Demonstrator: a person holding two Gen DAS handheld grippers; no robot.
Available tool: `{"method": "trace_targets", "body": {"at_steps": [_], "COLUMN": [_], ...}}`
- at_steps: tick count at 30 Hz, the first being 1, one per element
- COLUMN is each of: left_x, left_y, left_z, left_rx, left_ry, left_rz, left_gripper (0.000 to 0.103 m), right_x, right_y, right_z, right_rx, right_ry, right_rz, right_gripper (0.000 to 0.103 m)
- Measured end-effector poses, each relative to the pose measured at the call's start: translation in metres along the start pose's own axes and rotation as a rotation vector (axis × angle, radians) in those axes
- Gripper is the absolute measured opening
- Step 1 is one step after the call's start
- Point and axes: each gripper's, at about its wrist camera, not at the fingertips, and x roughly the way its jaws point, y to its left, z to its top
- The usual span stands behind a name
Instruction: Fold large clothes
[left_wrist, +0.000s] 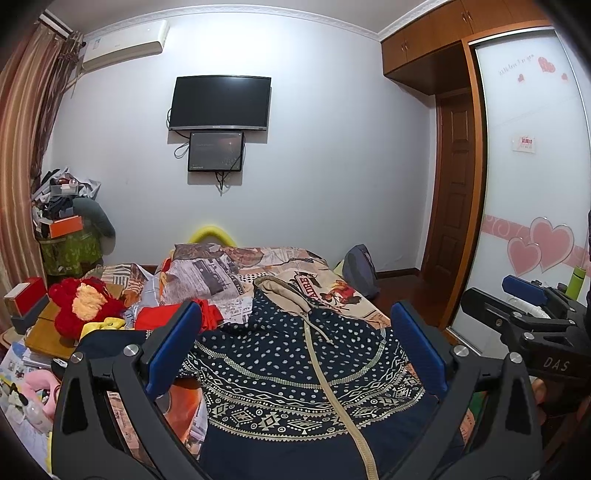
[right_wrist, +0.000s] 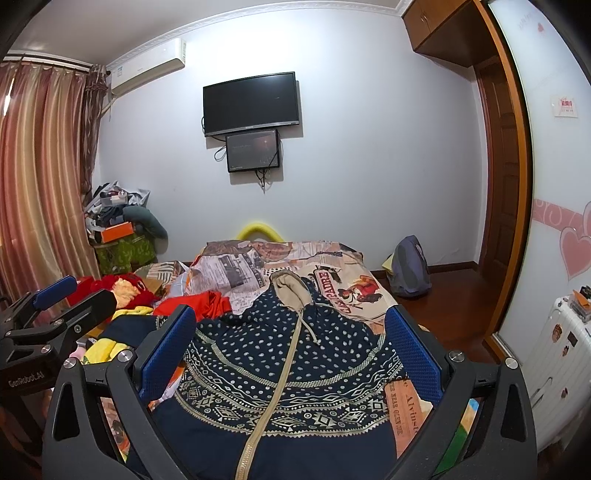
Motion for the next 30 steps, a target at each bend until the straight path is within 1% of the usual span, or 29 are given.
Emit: {"method": "trace_targets", "body": {"at_steps": [30], "left_x": [0.0035], "left_y": [0.0033], "left_z": [-0.0026], "left_rx": [-0.011], "left_ry": [0.011], "left_rz": [0.004], "left_gripper": [0.103], "right_x": [0.0023], "right_y": [-0.0006], "right_z": [-0.0025], "right_rx": [0.003], "right_ry": [0.006], "right_rz": [-0.001], "right_gripper": [0.102]}}
